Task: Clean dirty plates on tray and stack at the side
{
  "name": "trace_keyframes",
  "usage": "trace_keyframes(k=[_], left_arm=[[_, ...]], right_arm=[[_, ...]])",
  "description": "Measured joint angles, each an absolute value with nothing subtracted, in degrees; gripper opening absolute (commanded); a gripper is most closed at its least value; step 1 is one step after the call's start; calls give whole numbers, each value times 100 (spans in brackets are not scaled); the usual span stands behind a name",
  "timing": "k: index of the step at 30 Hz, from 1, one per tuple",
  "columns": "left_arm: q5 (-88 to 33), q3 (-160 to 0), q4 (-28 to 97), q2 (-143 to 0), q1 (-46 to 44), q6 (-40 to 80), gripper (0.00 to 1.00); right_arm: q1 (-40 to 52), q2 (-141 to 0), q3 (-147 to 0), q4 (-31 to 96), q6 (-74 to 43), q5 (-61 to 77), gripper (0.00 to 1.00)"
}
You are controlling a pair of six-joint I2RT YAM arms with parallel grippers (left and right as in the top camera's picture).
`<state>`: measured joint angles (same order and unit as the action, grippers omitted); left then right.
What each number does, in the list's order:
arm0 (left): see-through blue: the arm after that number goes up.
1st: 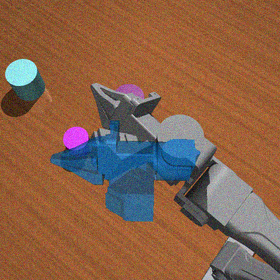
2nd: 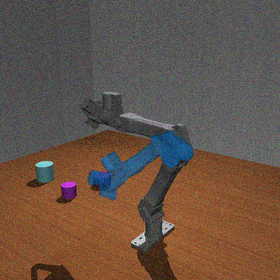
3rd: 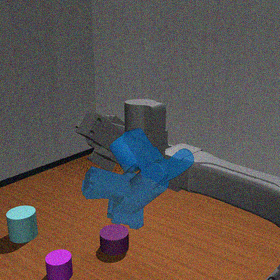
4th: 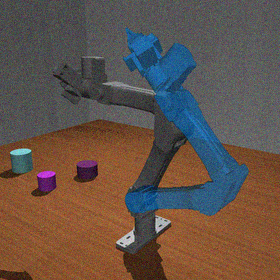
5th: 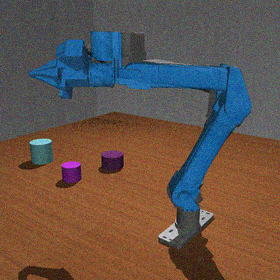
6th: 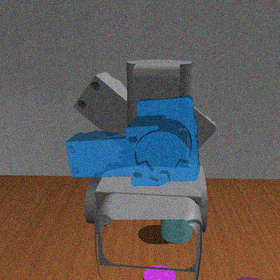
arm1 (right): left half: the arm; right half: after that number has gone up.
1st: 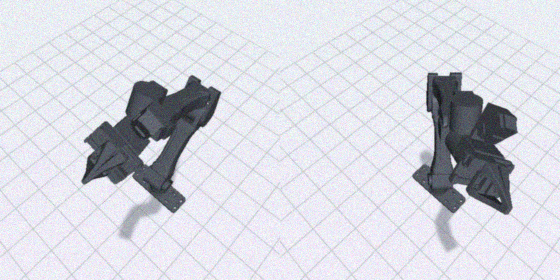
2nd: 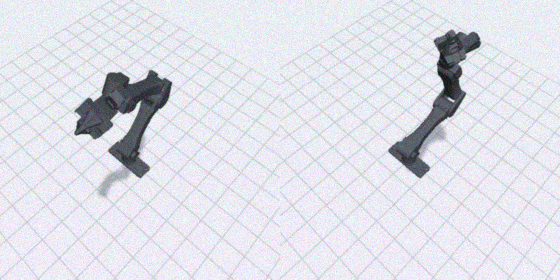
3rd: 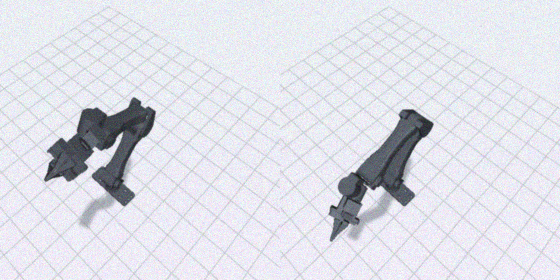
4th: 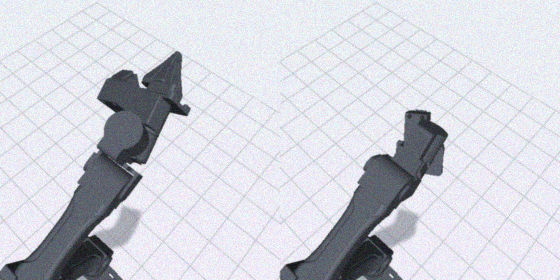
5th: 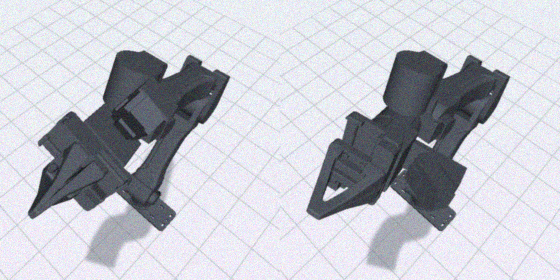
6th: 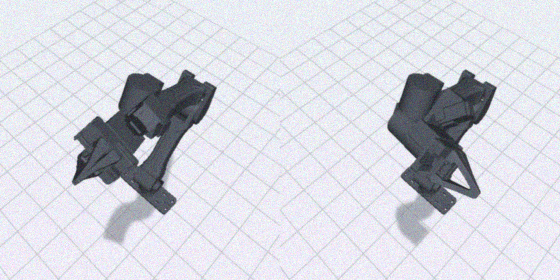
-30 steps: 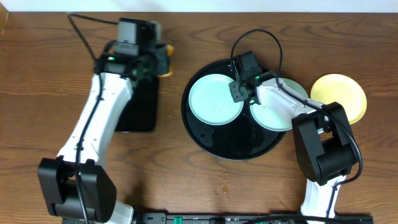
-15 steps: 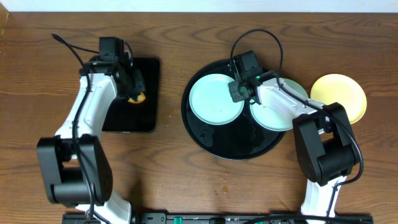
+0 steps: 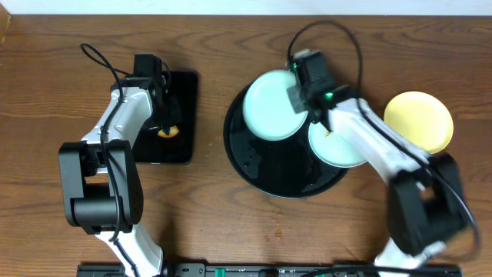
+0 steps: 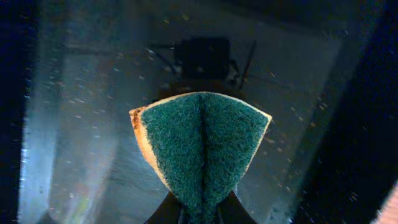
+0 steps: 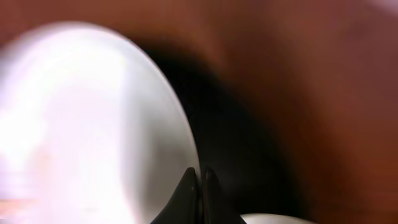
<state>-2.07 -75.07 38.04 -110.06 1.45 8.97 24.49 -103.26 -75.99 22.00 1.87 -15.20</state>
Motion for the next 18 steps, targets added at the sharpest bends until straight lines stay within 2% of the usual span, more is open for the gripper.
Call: trace_keyframes(k=[6,14,18], left_arm=[[32,-7507,3706,-11006,158,897,11],[82,-7507,3656,-11006,189,897,11],[84,-7507,3614,-11006,189,897,11]], right_arm=[[2954,-9216,-7623,2143,823,-2810,1],[3798,-9242,-7623,2182,1448,-4893,1],[4049,-9242,-7623,2185,1450,-5430,1]])
